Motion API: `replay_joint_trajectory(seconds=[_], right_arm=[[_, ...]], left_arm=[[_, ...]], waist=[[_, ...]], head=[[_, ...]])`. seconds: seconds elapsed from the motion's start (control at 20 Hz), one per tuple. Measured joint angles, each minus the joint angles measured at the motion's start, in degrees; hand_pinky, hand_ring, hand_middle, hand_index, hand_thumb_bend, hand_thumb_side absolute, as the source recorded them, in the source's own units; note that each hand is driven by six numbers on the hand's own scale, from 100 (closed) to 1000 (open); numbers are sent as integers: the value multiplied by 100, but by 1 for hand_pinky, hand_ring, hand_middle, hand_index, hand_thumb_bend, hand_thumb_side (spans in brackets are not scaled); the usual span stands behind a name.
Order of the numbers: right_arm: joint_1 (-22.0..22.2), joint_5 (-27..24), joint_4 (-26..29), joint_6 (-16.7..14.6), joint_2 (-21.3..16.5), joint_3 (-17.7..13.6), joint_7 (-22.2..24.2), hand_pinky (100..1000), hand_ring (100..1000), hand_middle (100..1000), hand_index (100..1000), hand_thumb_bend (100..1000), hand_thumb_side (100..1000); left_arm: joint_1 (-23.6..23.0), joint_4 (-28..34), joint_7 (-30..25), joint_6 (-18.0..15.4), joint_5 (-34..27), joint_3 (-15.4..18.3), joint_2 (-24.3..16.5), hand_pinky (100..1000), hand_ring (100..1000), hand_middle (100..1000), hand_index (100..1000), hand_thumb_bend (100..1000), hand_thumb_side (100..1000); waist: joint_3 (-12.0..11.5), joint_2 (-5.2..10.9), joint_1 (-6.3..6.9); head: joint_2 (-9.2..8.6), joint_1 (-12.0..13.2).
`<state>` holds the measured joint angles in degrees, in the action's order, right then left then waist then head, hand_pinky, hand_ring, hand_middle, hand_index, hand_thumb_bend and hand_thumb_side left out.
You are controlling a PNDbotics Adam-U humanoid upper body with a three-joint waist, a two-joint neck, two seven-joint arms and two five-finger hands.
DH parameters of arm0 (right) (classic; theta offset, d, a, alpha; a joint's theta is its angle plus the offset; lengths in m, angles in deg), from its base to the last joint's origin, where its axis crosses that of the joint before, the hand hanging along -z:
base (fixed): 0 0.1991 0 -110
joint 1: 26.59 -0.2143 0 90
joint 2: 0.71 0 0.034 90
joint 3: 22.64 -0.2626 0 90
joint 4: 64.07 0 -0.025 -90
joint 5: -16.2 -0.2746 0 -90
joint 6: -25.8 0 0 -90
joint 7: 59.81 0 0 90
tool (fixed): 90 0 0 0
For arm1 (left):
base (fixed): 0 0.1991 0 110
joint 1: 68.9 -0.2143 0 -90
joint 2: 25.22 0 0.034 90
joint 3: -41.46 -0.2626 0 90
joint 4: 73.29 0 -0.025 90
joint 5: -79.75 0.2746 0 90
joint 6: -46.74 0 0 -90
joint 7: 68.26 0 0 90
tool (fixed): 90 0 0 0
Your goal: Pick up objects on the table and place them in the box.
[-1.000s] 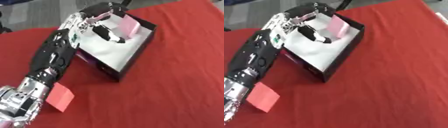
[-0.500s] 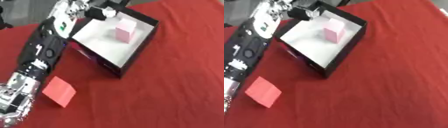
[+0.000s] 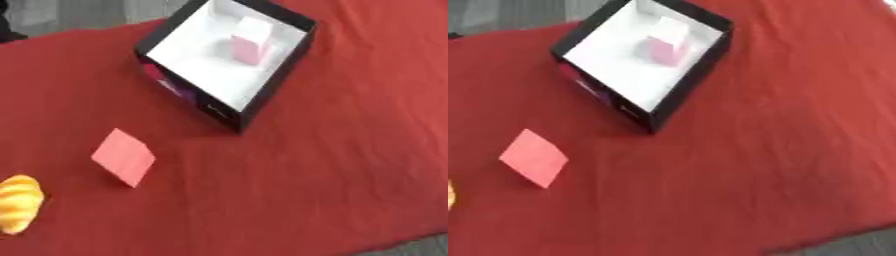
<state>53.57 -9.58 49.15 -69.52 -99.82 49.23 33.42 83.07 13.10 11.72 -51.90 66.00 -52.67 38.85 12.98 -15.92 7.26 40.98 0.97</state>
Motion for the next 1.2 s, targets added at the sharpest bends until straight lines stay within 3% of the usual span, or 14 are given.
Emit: replay_joint_trajectory(seconds=[0.15, 0.35, 0.5, 0.65, 0.95, 1.2], right_arm=[[117, 23, 0, -64, -44, -46, -66, 869, 852, 815, 879, 118, 577], [232, 56, 0, -123, -58, -73, -107, 867, 850, 813, 879, 117, 575], [277, 93, 0, -172, -58, -89, -98, 867, 849, 811, 879, 114, 579], [282, 135, 0, -208, -58, -90, -82, 867, 848, 811, 880, 112, 581], [282, 200, 0, -230, -31, -90, -59, 866, 846, 808, 882, 108, 590], [281, 268, 0, -234, 35, -89, -38, 867, 846, 809, 882, 105, 594]], left_arm=[[-578, 498, 314, 63, -502, 153, -629, 804, 738, 659, 854, 194, 418], [-1826, 1304, 726, -209, -816, 271, -1556, 797, 745, 670, 858, 238, 382], [-2872, 2007, 874, -560, -620, 294, -2169, 794, 762, 698, 870, 288, 376], [-3723, 2542, 743, -1081, 30, 278, -2620, 793, 774, 723, 881, 301, 391], [-4658, 2761, 19, -2191, 1311, -26, -2921, 792, 783, 770, 895, 312, 509], [-5021, 2775, -493, -2489, 1974, -274, -2921, 800, 799, 804, 910, 336, 549]], waist=[[-138, 14, -71], [-284, 32, -127], [-346, 32, -179], [-350, 32, -199], [-323, 25, -247], [-327, 24, -277]], head=[[74, -155], [120, -323], [121, -419], [121, -473], [120, -584], [118, -626]])
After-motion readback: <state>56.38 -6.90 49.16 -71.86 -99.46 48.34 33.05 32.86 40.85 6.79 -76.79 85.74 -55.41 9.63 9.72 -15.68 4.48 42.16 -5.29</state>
